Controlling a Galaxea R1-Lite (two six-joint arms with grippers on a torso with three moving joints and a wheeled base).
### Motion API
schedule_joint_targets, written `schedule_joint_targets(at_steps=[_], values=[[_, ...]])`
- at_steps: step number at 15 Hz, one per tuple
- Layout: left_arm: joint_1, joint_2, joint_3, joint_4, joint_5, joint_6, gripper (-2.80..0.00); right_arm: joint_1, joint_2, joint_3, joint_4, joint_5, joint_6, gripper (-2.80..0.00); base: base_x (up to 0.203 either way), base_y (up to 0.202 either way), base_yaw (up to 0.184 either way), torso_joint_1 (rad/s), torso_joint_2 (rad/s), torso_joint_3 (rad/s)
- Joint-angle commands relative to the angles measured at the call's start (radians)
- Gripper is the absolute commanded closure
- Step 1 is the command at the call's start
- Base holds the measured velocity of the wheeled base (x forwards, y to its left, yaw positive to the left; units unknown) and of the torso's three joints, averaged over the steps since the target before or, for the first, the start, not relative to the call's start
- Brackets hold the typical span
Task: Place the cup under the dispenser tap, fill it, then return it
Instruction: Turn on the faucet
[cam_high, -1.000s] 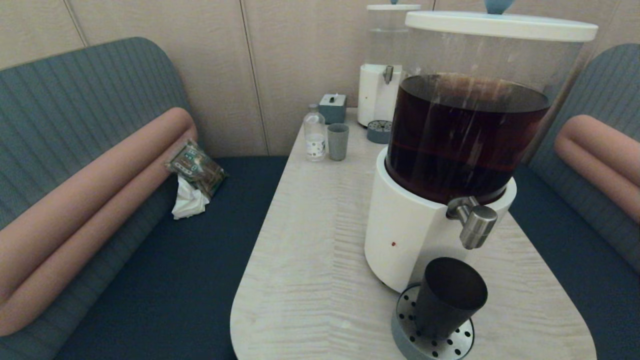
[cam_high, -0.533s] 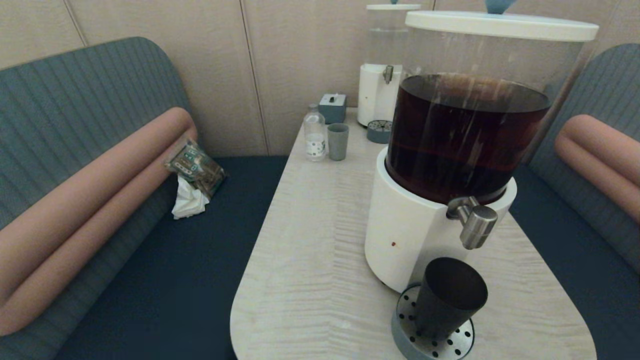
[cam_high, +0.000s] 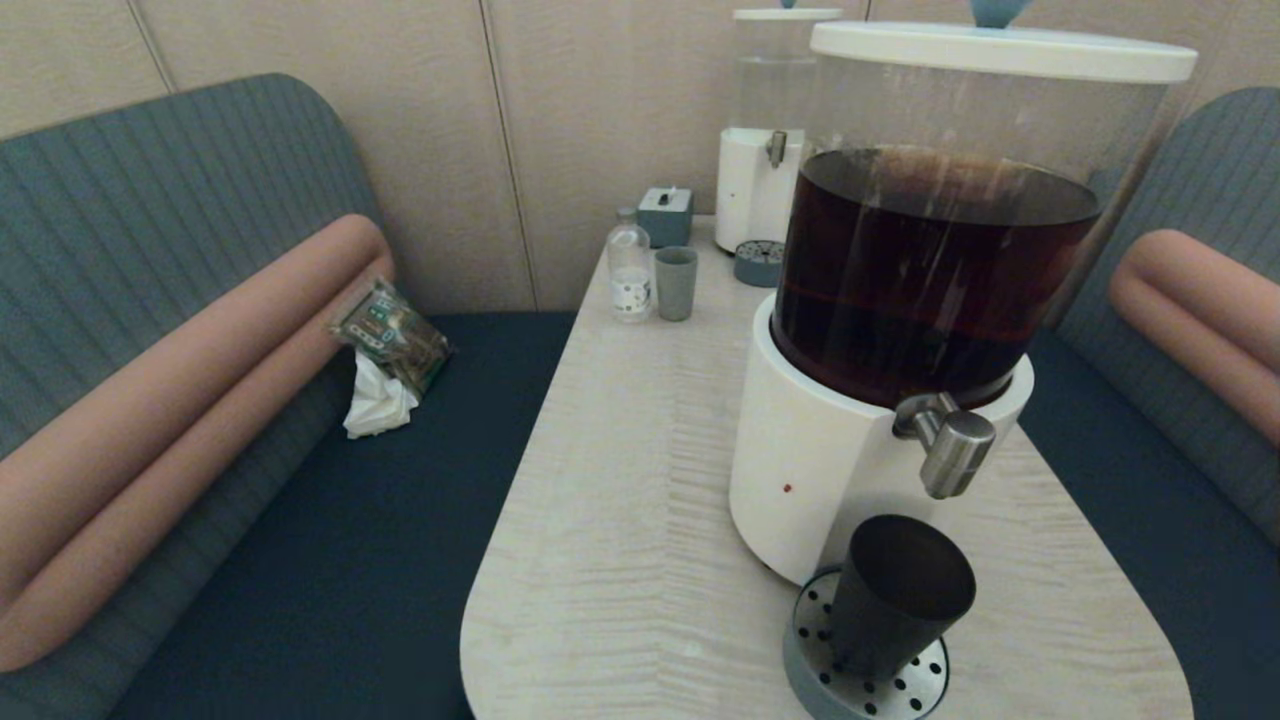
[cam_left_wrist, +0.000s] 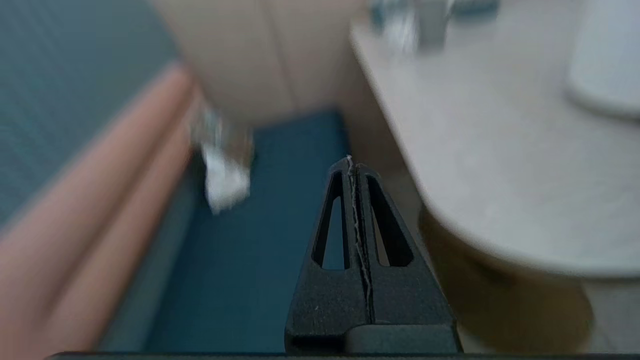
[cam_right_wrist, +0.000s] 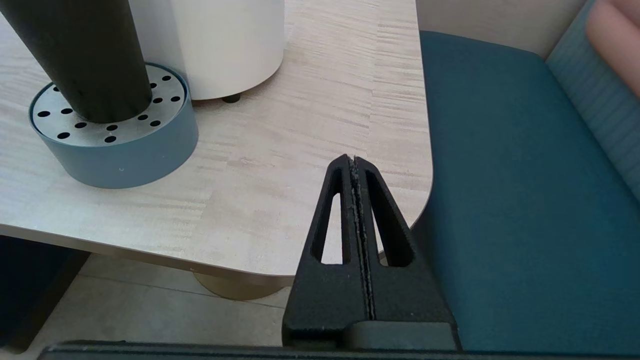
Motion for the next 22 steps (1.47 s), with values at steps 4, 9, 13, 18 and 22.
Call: schedule_joint_targets(at_steps=[4, 9, 13, 18, 22], values=[[0.000, -0.001, -0.001, 0.104, 0.078, -0.048, 0.00, 0.000, -0.002, 0.000, 0.000, 0.001, -0.001, 0.00, 0.000, 0.000, 0.000, 0.000, 0.00, 0.000], [0.000, 0.002, -0.012, 0.185, 0.086, -0.185, 0.00, 0.000, -0.002, 0.000, 0.000, 0.001, -0.001, 0.00, 0.000, 0.000, 0.000, 0.000, 0.00, 0.000], [0.000, 0.001, -0.011, 0.184, 0.088, -0.188, 0.00, 0.000, -0.002, 0.000, 0.000, 0.001, -0.001, 0.00, 0.000, 0.000, 0.000, 0.000, 0.00, 0.000], [0.000, 0.000, -0.008, 0.176, 0.088, -0.196, 0.00, 0.000, -0.003, -0.001, -0.002, -0.003, -0.018, 0.00, 0.000, 0.000, 0.000, 0.000, 0.00, 0.000], [0.000, 0.000, -0.008, 0.176, 0.088, -0.196, 0.00, 0.000, -0.004, -0.001, -0.002, -0.007, -0.014, 0.00, 0.000, 0.000, 0.000, 0.000, 0.00, 0.000]])
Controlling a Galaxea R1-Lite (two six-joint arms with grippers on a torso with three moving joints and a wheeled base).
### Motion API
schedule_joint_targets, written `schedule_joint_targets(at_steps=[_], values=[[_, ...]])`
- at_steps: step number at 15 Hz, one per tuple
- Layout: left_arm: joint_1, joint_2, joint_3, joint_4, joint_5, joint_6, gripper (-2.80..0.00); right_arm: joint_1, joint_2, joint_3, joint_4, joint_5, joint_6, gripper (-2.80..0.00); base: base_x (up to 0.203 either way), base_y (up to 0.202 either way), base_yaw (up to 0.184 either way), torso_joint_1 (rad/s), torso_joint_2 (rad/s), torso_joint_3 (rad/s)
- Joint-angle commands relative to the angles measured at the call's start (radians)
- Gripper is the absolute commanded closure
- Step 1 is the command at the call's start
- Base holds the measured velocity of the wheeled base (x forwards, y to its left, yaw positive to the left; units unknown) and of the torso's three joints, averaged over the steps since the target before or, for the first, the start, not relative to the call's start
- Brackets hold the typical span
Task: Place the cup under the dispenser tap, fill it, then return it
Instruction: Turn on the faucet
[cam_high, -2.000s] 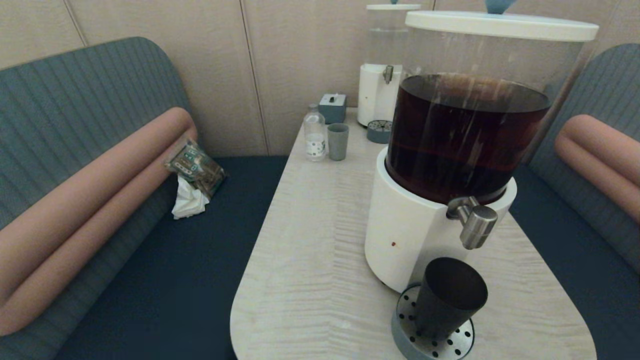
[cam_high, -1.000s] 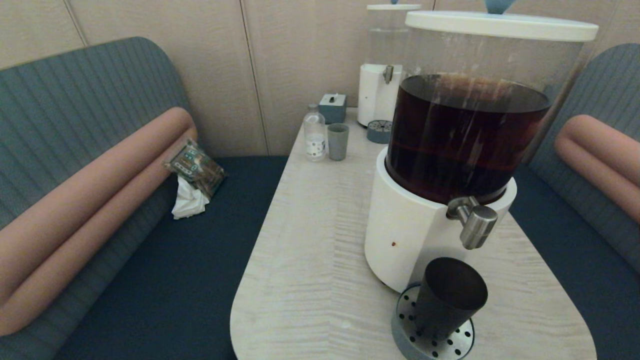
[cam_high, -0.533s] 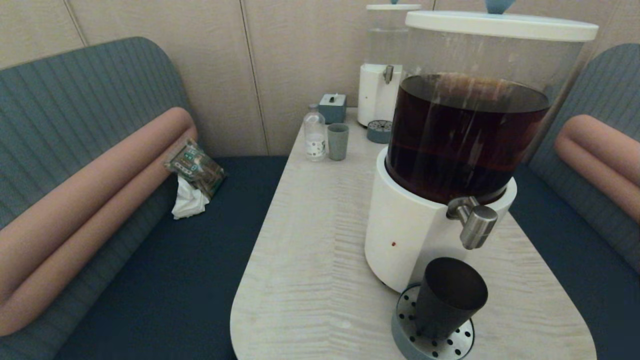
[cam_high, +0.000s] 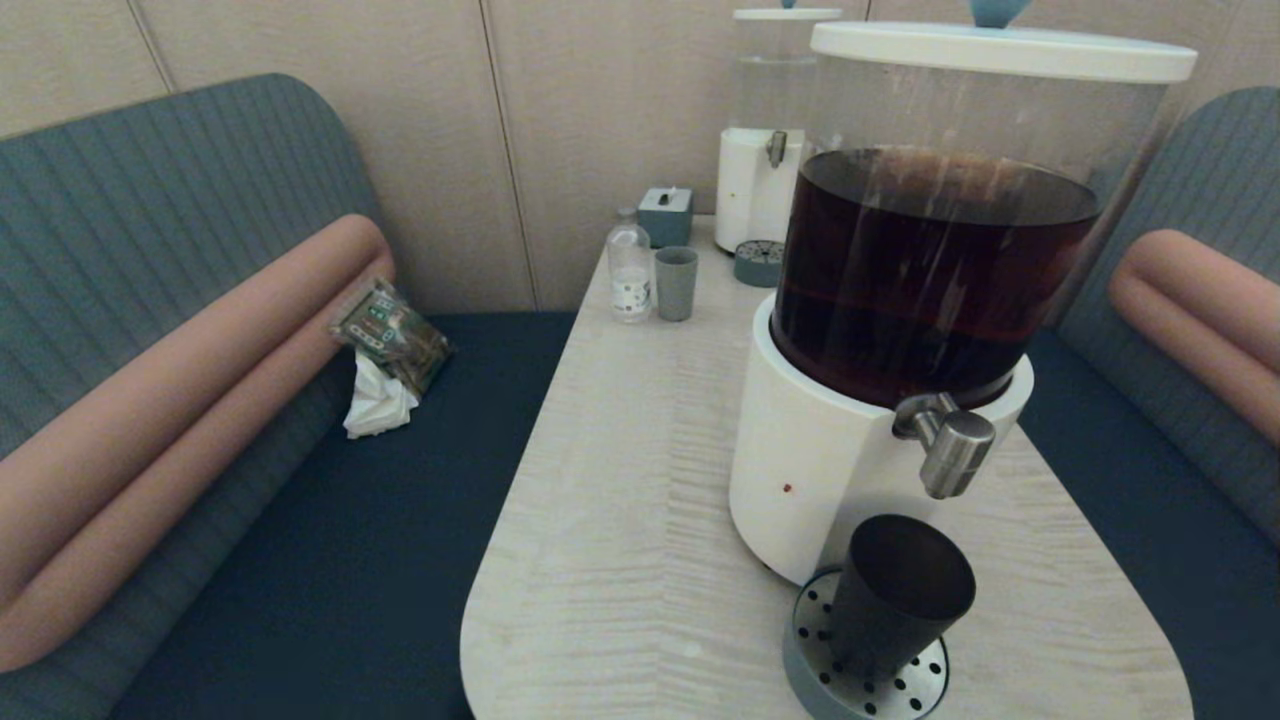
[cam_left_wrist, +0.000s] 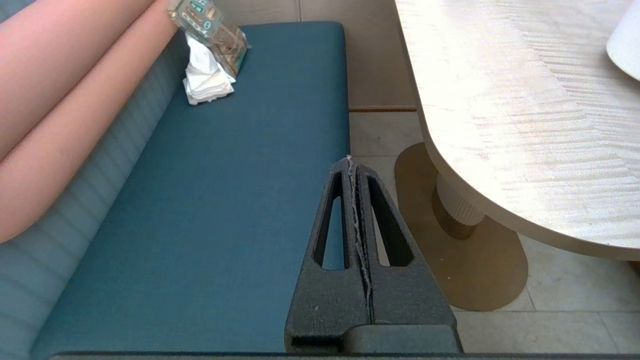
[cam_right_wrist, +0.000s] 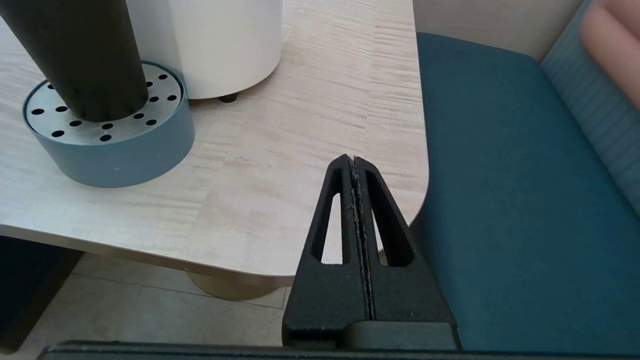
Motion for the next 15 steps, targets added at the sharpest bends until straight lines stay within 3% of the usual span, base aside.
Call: schedule_joint_targets(at_steps=[1, 3, 6, 9, 13, 15], values=[[0.000, 0.000, 0.000, 0.000, 0.000, 0.000, 0.00, 0.000, -0.005, 0.000, 0.000, -0.001, -0.004, 0.00, 0.000, 0.000, 0.000, 0.000, 0.00, 0.000], [0.000, 0.000, 0.000, 0.000, 0.000, 0.000, 0.00, 0.000, -0.005, -0.059, 0.015, 0.001, -0.007, 0.00, 0.000, 0.000, 0.000, 0.000, 0.00, 0.000], [0.000, 0.000, 0.000, 0.000, 0.000, 0.000, 0.00, 0.000, 0.034, -0.339, 0.191, 0.022, -0.006, 0.00, 0.000, 0.000, 0.000, 0.000, 0.00, 0.000], [0.000, 0.000, 0.000, 0.000, 0.000, 0.000, 0.00, 0.001, 0.252, -0.606, 0.330, 0.062, 0.000, 0.00, 0.000, 0.000, 0.000, 0.000, 0.00, 0.000], [0.000, 0.000, 0.000, 0.000, 0.000, 0.000, 0.00, 0.006, 0.539, -0.841, 0.453, 0.119, -0.004, 0.00, 0.000, 0.000, 0.000, 0.000, 0.00, 0.000], [0.000, 0.000, 0.000, 0.000, 0.000, 0.000, 0.00, 0.016, 0.651, -0.998, 0.622, 0.169, -0.003, 0.00, 0.000, 0.000, 0.000, 0.000, 0.00, 0.000]])
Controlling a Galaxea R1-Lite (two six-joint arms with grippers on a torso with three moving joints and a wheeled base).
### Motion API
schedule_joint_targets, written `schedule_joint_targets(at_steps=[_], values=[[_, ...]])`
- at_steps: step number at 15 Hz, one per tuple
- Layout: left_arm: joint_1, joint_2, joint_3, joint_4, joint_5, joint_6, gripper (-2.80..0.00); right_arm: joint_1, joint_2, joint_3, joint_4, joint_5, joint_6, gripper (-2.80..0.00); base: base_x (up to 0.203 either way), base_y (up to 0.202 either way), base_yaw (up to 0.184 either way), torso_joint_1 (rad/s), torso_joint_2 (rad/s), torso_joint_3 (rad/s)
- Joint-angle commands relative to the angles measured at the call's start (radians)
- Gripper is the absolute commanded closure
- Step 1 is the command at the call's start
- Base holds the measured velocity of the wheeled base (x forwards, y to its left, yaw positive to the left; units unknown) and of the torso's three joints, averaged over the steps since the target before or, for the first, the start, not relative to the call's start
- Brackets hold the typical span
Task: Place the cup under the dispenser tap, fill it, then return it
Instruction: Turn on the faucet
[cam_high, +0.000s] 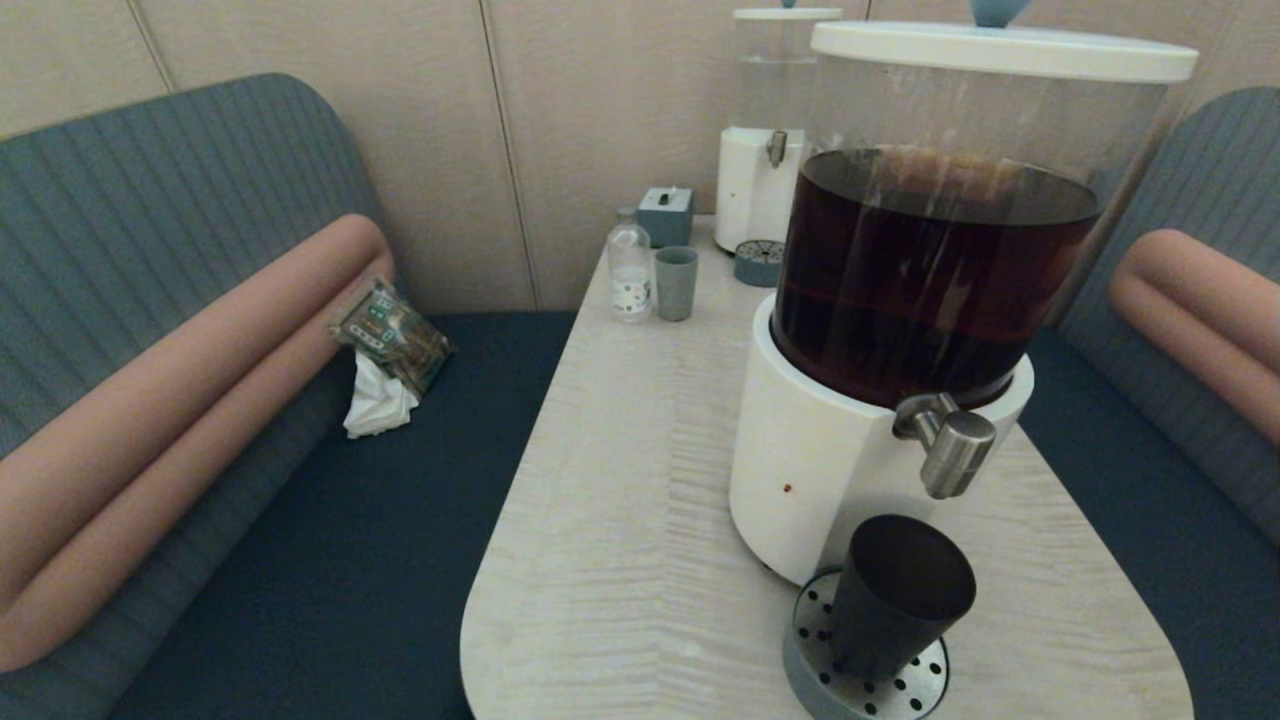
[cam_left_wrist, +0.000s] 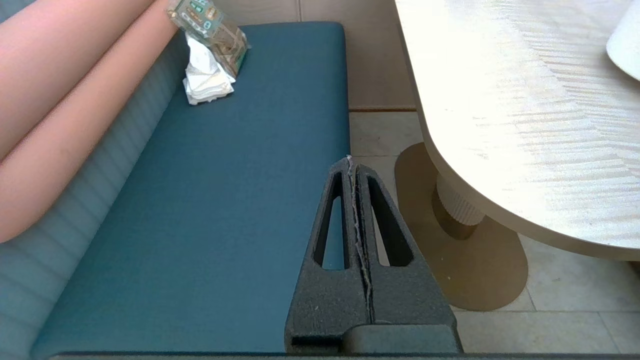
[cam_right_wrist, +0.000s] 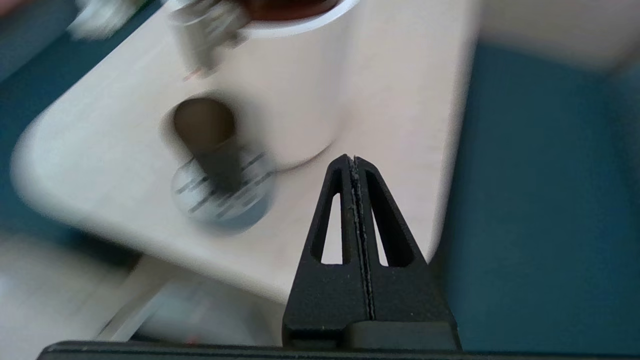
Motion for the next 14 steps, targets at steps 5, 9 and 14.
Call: schedule_joint_targets(at_steps=[5, 9, 14], values=[[0.000, 0.000, 0.000, 0.000, 0.000, 0.000, 0.00, 0.024, 0.370, -0.320, 0.338, 0.269, 0.103, 0.00, 0.000, 0.000, 0.000, 0.000, 0.00, 0.000], [0.000, 0.000, 0.000, 0.000, 0.000, 0.000, 0.00, 0.063, 0.505, -0.379, 0.388, 0.308, 0.191, 0.00, 0.000, 0.000, 0.000, 0.000, 0.00, 0.000], [0.000, 0.001, 0.000, 0.000, 0.000, 0.000, 0.00, 0.072, 0.533, -0.356, 0.290, 0.300, 0.186, 0.00, 0.000, 0.000, 0.000, 0.000, 0.00, 0.000]])
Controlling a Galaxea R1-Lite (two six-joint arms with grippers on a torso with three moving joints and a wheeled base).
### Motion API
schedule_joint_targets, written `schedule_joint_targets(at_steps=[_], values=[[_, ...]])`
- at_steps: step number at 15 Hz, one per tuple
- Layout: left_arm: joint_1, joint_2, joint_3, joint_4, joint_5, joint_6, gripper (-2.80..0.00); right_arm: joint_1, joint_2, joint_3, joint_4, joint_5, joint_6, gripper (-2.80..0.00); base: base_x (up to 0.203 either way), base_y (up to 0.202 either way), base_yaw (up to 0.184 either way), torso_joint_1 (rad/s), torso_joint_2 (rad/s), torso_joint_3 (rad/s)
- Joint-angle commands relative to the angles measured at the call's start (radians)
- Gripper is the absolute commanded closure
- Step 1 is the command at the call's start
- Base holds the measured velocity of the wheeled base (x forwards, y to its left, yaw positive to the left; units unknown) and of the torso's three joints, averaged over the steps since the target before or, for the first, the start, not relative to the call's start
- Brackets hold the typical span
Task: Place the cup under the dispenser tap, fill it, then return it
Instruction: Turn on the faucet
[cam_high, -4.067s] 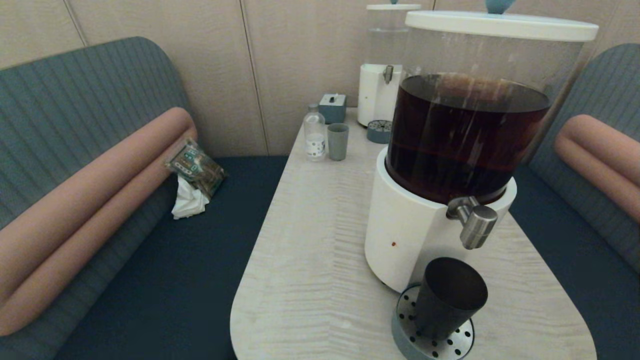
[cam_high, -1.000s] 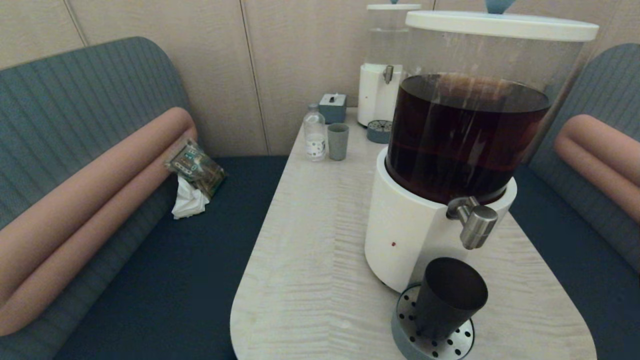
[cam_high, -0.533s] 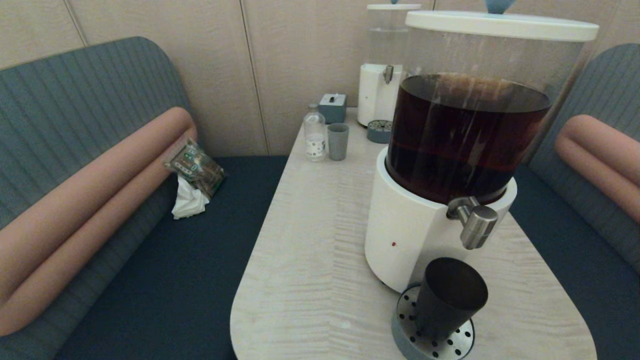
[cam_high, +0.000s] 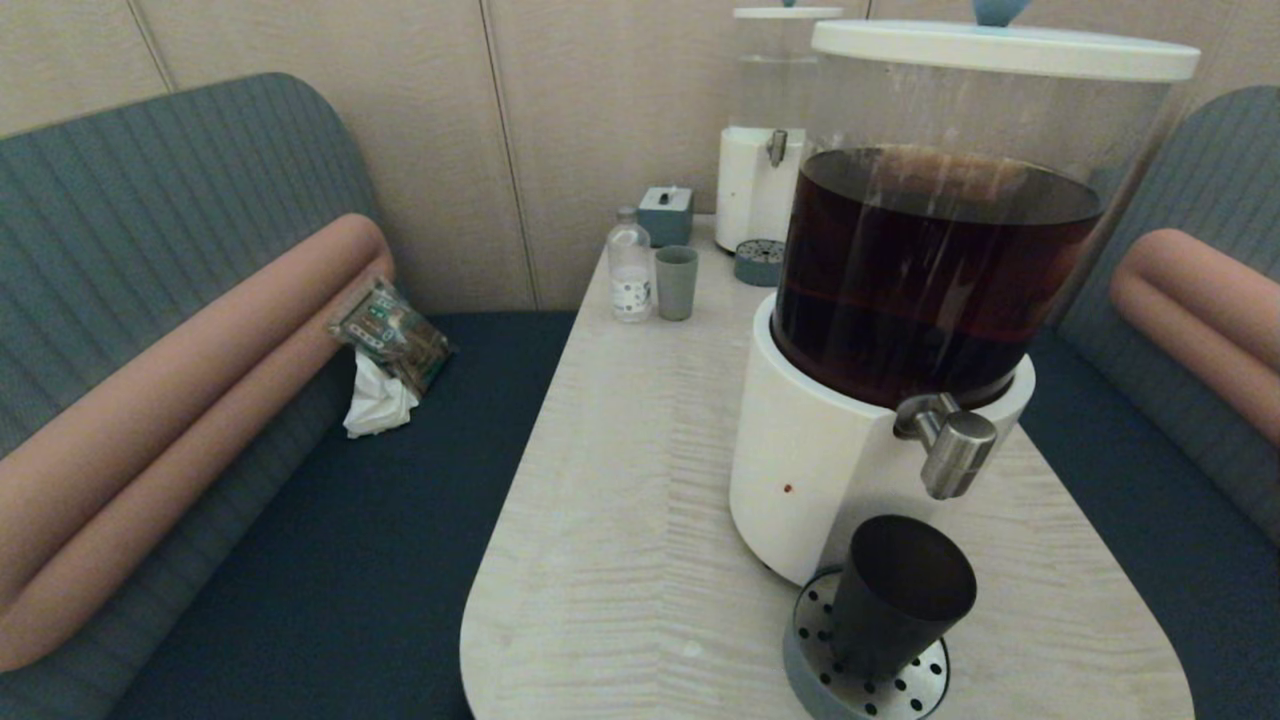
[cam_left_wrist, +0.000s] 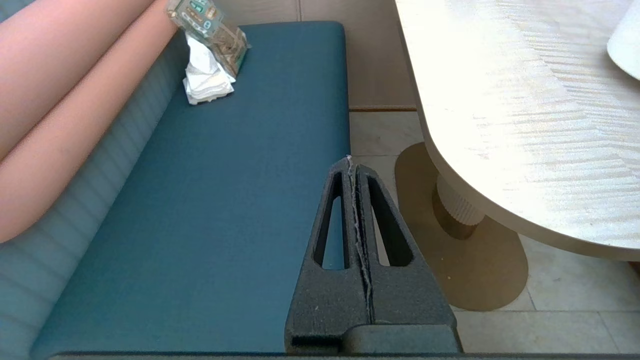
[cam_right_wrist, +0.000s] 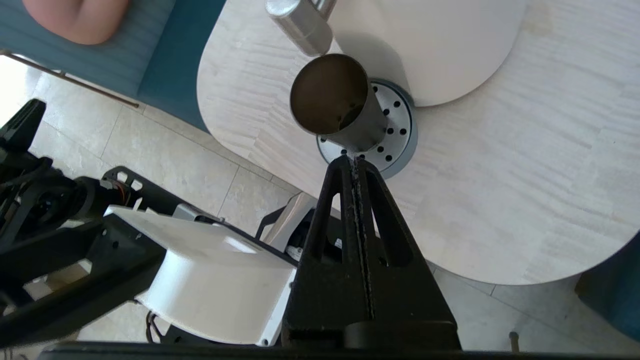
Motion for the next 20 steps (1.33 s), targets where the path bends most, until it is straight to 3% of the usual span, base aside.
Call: schedule_joint_targets(at_steps=[1, 8, 14, 18, 20], values=[[0.000, 0.000, 0.000, 0.000, 0.000, 0.000, 0.00, 0.001, 0.031, 0.002, 0.001, 0.002, 0.003, 0.00, 0.000, 0.000, 0.000, 0.000, 0.00, 0.000], [0.000, 0.000, 0.000, 0.000, 0.000, 0.000, 0.00, 0.001, 0.126, -0.005, -0.019, 0.001, -0.004, 0.00, 0.000, 0.000, 0.000, 0.000, 0.00, 0.000], [0.000, 0.000, 0.000, 0.000, 0.000, 0.000, 0.00, 0.059, 0.228, -0.002, -0.150, 0.004, -0.005, 0.00, 0.000, 0.000, 0.000, 0.000, 0.00, 0.000], [0.000, 0.000, 0.000, 0.000, 0.000, 0.000, 0.00, 0.099, 0.234, 0.043, -0.230, 0.005, -0.128, 0.00, 0.000, 0.000, 0.000, 0.000, 0.00, 0.000], [0.000, 0.000, 0.000, 0.000, 0.000, 0.000, 0.00, 0.136, 0.238, 0.057, -0.233, 0.007, -0.149, 0.00, 0.000, 0.000, 0.000, 0.000, 0.00, 0.000]])
